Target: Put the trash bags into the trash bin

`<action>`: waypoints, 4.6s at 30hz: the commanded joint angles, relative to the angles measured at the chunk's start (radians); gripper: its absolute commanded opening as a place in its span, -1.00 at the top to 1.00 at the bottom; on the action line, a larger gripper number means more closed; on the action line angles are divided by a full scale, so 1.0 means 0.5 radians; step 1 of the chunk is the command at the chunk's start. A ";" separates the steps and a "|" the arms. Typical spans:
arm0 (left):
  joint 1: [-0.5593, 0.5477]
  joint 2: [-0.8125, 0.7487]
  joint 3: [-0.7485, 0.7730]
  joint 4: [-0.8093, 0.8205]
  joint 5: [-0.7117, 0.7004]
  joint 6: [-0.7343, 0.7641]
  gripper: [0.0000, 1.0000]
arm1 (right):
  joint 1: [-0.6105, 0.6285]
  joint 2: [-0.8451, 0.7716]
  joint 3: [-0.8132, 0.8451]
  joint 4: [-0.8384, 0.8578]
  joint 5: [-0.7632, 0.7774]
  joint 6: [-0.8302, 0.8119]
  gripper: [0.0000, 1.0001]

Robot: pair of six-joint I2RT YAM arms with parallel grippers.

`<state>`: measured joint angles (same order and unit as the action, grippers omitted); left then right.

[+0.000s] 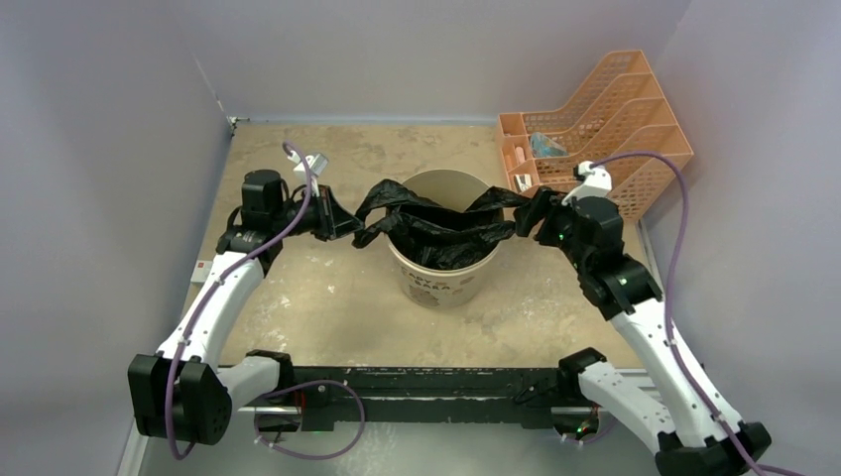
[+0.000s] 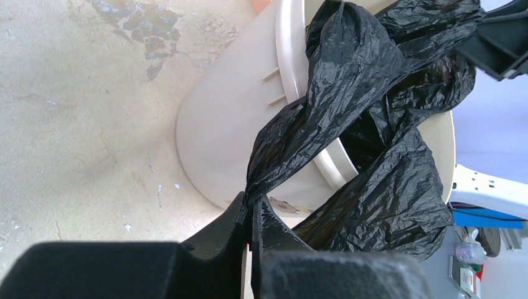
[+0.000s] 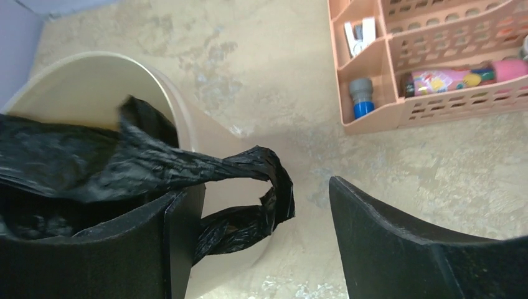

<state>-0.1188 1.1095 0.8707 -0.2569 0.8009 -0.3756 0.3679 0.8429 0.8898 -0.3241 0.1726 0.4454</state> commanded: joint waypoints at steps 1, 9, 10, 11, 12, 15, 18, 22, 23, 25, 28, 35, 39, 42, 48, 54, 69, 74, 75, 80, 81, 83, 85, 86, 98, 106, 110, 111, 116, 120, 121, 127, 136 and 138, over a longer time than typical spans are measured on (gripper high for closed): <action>0.014 -0.017 0.035 0.106 0.087 0.019 1.00 | -0.006 -0.189 0.232 0.045 0.150 0.054 -0.54; 0.013 -0.015 0.059 0.094 0.083 0.027 1.00 | -0.005 -0.431 0.288 0.249 -0.144 -0.172 -0.59; 0.014 -0.008 0.062 0.091 0.096 0.029 1.00 | -0.006 -0.454 0.292 0.282 -0.179 -0.175 -0.60; 0.014 -0.005 0.065 0.087 0.105 0.031 1.00 | -0.006 -0.467 0.299 0.317 -0.225 -0.175 -0.61; 0.014 -0.003 0.069 0.085 0.109 0.033 1.00 | -0.006 -0.472 0.309 0.353 -0.349 -0.205 -0.60; 0.014 -0.007 0.069 0.085 0.110 0.034 1.00 | -0.005 -0.349 0.372 0.389 -0.925 -0.528 -0.48; 0.014 -0.017 0.075 0.075 0.119 0.033 1.00 | -0.002 -0.091 0.446 0.327 -1.124 -0.656 -0.28; 0.014 -0.045 0.083 0.060 0.109 0.033 1.00 | 0.084 0.102 0.464 0.387 -1.234 -0.872 -0.15; 0.012 -0.049 0.089 0.048 0.107 0.036 1.00 | 0.160 0.159 0.490 0.375 -1.202 -0.953 -0.15; 0.014 -0.058 0.097 0.037 0.116 0.038 1.00 | 0.403 0.293 0.565 0.315 -0.925 -1.062 -0.15; 0.013 -0.071 0.115 0.002 0.119 0.048 1.00 | 0.750 0.491 0.649 0.241 -0.565 -1.249 -0.23; 0.012 -0.113 0.128 -0.036 0.105 0.045 1.00 | 0.865 0.710 0.712 0.292 -0.362 -1.463 -0.28; 0.014 -0.118 0.137 -0.069 0.090 0.058 1.00 | 0.893 0.721 0.816 0.268 -0.336 -1.410 -0.25; 0.014 -0.118 0.142 -0.072 0.083 0.064 1.00 | 0.893 0.661 0.745 0.430 -0.337 -1.389 -0.24; 0.013 -0.129 0.160 -0.067 0.081 0.040 1.00 | 0.893 0.861 0.786 0.236 -0.307 -1.462 -0.20; 0.014 -0.172 0.191 -0.124 0.049 -0.001 0.57 | 0.893 0.914 0.775 0.427 -0.135 -1.440 0.09; 0.014 -0.775 -0.020 0.004 -0.187 -0.676 -0.46 | 0.893 0.791 0.656 0.652 -0.259 -1.087 1.00; 0.012 -0.948 -0.243 -0.042 -0.080 -1.039 -0.55 | 0.893 0.790 0.651 0.590 -0.223 -1.135 0.59; 0.014 -1.016 -0.318 -0.008 -0.068 -1.126 -0.56 | 0.893 0.780 0.644 0.585 -0.228 -1.169 0.47; 0.014 -1.290 -0.606 0.246 -0.134 -1.488 -0.61 | 0.893 0.760 0.621 0.549 -0.299 -1.275 0.08; 0.012 -1.301 -0.621 0.254 -0.163 -1.546 -0.63 | 0.893 0.759 0.618 0.531 -0.332 -1.295 0.05; 0.013 -1.271 -0.646 0.335 -0.150 -1.636 -0.66 | 0.893 0.763 0.608 0.511 -0.342 -1.329 0.01; 0.012 -1.200 -0.647 0.401 -0.110 -1.708 -0.67 | 0.893 0.781 0.592 0.533 -0.315 -1.338 0.00; 0.012 -1.163 -0.646 0.433 -0.097 -1.735 -0.68 | 0.893 0.797 0.596 0.539 -0.271 -1.339 0.00; 0.011 -0.916 -0.807 0.826 -0.183 -2.037 -0.70 | 0.893 0.876 0.637 0.632 -0.115 -1.308 0.38; -0.024 -0.780 -0.850 1.021 -0.267 -2.110 -0.70 | 0.893 0.847 0.629 0.639 -0.223 -1.270 0.94; -0.068 -0.726 -0.884 1.167 -0.276 -2.188 -0.70 | 0.893 0.845 0.618 0.690 -0.294 -1.243 0.98; -0.085 -0.711 -0.901 1.211 -0.267 -2.214 -0.70 | 0.893 0.845 0.614 0.686 -0.294 -1.239 0.98; -0.194 -0.745 -0.941 1.239 -0.316 -2.275 -0.71 | 0.893 0.839 0.598 0.667 -0.303 -1.230 1.00; -0.239 -0.811 -0.997 1.309 -0.403 -2.373 -0.72 | 0.893 0.830 0.595 0.666 -0.341 -1.225 1.00; -0.245 -0.832 -1.001 1.316 -0.437 -2.386 -0.72 | 0.893 0.827 0.595 0.666 -0.342 -1.222 1.00; -0.302 -0.939 -1.068 1.341 -0.675 -2.536 -0.74 | 0.893 0.827 0.601 0.664 -0.388 -1.216 1.00; -0.311 -0.867 -1.073 1.434 -0.747 -2.628 -0.76 | 0.892 0.825 0.612 0.662 -0.425 -1.195 1.00; -0.313 -0.807 -1.052 1.455 -0.708 -2.604 -0.73 | 0.893 0.824 0.613 0.660 -0.432 -1.192 1.00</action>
<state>-0.2699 0.6762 0.3290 0.3908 0.4618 -1.6436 0.8124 1.2869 1.1851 -0.0391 -0.0196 -0.1638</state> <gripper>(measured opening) 0.875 0.004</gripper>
